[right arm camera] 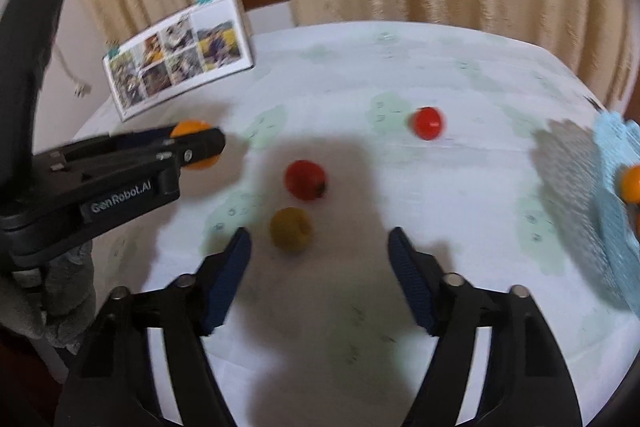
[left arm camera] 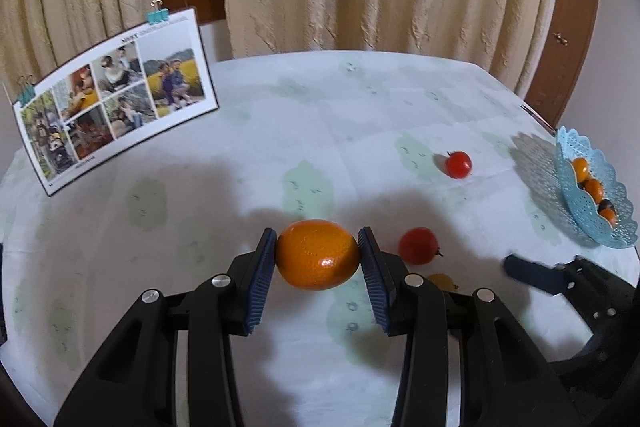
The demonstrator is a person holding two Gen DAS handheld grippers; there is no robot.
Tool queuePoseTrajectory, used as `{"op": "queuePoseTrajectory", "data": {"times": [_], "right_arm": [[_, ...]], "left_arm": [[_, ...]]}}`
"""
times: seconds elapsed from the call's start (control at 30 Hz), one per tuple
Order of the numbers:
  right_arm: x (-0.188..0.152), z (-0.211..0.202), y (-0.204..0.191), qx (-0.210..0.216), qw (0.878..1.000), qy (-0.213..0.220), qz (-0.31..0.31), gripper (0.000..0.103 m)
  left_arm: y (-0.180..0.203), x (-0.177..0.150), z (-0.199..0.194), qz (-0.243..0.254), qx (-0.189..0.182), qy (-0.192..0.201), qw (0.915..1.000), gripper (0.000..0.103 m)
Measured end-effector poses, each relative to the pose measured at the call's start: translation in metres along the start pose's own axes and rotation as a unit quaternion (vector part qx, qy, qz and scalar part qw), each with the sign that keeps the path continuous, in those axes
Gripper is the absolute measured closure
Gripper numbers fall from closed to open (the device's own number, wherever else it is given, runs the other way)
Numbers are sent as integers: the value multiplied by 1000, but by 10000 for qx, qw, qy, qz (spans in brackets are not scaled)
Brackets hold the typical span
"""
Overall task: Organize fruits
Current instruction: 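Grasp the small tan fruit with the right tool while the left tool holds the oval fruit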
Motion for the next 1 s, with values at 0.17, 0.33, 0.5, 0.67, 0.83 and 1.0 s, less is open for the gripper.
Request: {"op": "queuePoseTrajectory", "data": {"times": [0.17,0.33,0.5,0.67,0.83,1.0], "right_arm": [[2,23,-14,16,9995,-256,-172,53],[5,28,-15,-138,9992,-251,-268,74],[4,23,-12,-209,9993,-219,-222,77],[5,3,-2,-240,9997,14,-24,77],[10,-25,24,-377,9981,326,351,77],[12,-52,52,-529,9945,601,681,77]], "left_arm": [[-8,2,-1,-99,56,21,9999,60],[-10,1,0,-143,62,-4,9999,60],[-8,0,1,-115,54,-12,9999,60],[-4,-1,1,-56,42,-15,10000,60],[2,-2,0,20,31,0,10000,60],[11,-3,-1,134,9,17,9999,60]]}}
Point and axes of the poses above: each gripper's, at about its wrist camera, not at the fingertips, and z roughly the way its jaws point, y to its right, x to its top, the point moved 6 cm from there along z, roughly the way its jaws point, and after that the axes turned 1 degree about x, right-handed, at the moved point
